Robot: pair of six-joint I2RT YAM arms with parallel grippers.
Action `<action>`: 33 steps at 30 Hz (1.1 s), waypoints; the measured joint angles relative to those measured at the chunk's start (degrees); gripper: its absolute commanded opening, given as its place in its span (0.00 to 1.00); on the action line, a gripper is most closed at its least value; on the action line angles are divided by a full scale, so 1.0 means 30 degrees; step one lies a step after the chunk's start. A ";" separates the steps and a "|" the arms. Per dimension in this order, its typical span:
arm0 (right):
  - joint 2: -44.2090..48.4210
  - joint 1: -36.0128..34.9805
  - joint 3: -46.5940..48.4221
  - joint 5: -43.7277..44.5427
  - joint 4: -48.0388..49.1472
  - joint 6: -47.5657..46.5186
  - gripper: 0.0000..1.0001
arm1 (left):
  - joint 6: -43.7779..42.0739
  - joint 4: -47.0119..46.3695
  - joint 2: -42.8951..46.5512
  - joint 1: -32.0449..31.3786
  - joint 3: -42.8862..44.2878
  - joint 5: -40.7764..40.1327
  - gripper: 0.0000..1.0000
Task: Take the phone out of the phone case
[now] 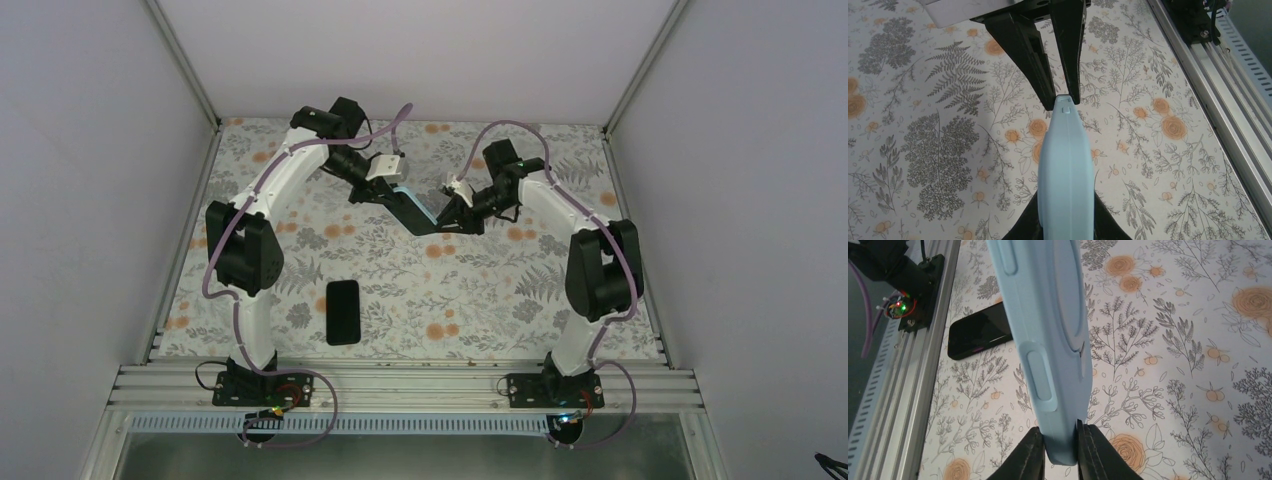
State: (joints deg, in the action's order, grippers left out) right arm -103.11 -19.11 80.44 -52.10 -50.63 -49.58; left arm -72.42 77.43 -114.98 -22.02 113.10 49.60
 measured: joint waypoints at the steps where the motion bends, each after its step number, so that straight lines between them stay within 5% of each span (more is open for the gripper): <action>1: -0.0087 0.0000 0.0029 -0.0058 -0.0080 -0.0058 0.15 | 0.0000 -0.0029 0.0000 0.0000 -0.0022 -0.0036 0.02; 17: -0.0882 0.0044 0.1712 -0.0481 -0.2754 -0.1501 0.18 | 0.0007 -0.0015 0.0670 0.0007 -0.0568 -0.0015 0.02; 33: -0.2798 0.0423 0.3927 -0.1304 -0.6907 -0.4612 0.06 | 0.0000 -0.0138 0.0714 -0.0386 -0.0707 -0.0248 0.02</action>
State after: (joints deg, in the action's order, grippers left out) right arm -111.50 -17.85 92.23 -56.01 -71.35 -63.42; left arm -72.42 77.01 -112.84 -23.18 110.98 48.86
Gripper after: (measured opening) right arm 0.143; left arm 0.116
